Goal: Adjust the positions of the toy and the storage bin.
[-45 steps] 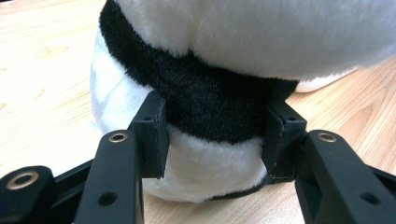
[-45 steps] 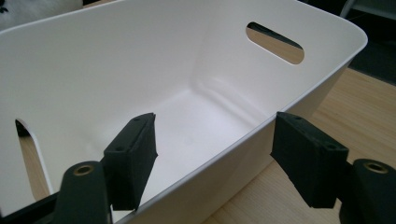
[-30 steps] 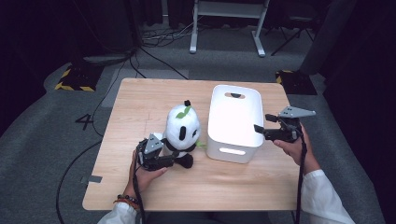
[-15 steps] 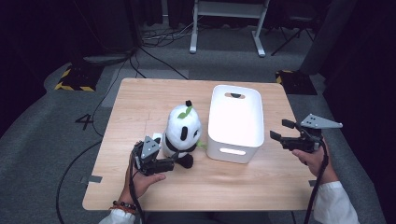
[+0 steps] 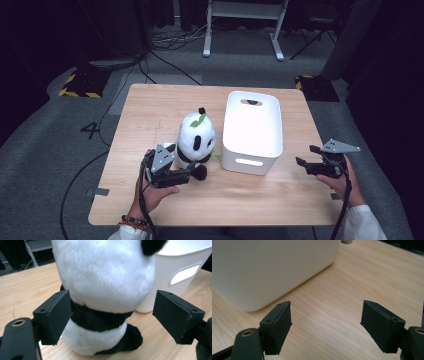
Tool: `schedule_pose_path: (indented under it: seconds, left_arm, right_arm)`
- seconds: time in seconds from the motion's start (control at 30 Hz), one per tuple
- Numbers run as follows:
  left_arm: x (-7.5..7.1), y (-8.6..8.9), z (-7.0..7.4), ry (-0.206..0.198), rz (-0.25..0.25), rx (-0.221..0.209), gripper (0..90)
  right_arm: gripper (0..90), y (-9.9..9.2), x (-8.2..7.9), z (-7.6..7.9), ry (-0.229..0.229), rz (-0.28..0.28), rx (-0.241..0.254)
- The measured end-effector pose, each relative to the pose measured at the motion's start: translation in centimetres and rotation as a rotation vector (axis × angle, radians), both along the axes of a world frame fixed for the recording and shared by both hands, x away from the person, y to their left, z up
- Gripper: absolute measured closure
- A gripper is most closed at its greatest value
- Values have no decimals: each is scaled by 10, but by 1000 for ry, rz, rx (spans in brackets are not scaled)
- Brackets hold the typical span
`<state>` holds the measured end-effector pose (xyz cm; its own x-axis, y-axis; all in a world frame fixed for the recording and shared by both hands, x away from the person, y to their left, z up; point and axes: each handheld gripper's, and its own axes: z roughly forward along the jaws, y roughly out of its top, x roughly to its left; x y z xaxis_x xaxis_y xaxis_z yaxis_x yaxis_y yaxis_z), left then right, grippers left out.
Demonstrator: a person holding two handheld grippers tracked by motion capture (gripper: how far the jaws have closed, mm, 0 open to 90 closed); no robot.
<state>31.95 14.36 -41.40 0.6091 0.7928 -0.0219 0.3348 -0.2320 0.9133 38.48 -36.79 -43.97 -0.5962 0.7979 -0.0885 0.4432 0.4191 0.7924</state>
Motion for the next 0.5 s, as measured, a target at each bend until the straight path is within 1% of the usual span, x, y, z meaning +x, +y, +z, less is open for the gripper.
schedule_pose_path:
  seconds: [0.1, 0.13, 0.2, 0.4, 0.43, 0.5]
  left_arm:
    - [0, -3, 3, -9, -3, 0, 158]
    - [0, -4, 4, -12, -4, 5, 157]
    - [1, -6, 6, -16, 1, -1, 158]
    - [5, -8, 10, -24, 3, -28, 157]
    - [6, -8, 10, -25, 3, -36, 157]
    - [7, -8, 13, -31, 6, -39, 157]
  right_arm:
    - [247, -5, -2, -12, 26, 1, 11]
    - [246, -6, -3, -16, 32, 3, 8]
    - [245, -7, -5, -25, 47, 2, 1]
    - [245, -9, -7, -38, 69, 7, -39]
    - [245, -9, -7, -39, 73, 3, -39]
    - [245, -11, -6, -42, 82, 0, -34]
